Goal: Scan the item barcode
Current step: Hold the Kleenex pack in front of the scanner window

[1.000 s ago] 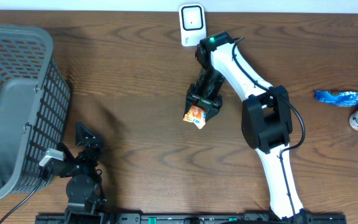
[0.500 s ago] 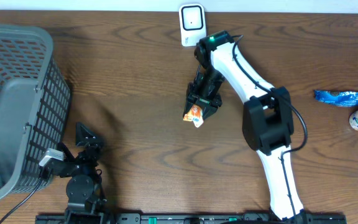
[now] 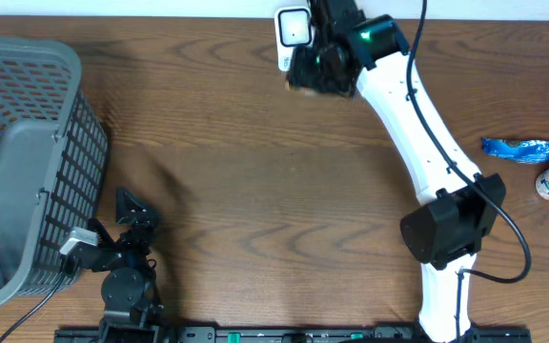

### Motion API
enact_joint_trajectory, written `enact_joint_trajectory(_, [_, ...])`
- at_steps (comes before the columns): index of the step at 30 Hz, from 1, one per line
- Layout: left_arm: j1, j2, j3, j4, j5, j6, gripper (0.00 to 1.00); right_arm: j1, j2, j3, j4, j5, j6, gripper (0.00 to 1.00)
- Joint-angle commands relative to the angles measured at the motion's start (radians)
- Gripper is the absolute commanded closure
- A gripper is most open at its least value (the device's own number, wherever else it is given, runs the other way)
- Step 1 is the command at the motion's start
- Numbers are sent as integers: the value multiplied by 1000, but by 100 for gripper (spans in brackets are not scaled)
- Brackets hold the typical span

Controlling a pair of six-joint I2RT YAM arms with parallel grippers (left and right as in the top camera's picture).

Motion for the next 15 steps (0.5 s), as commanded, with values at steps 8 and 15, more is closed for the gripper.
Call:
enact_joint_trajectory(8, [5, -3, -18, -31, -6, 6, 2, 23, 130, -10, 423, 384, -149, 49])
enact_joint_trajectory(15, [5, -3, -18, -31, -6, 6, 2, 20, 321, -10, 801, 433, -274, 47])
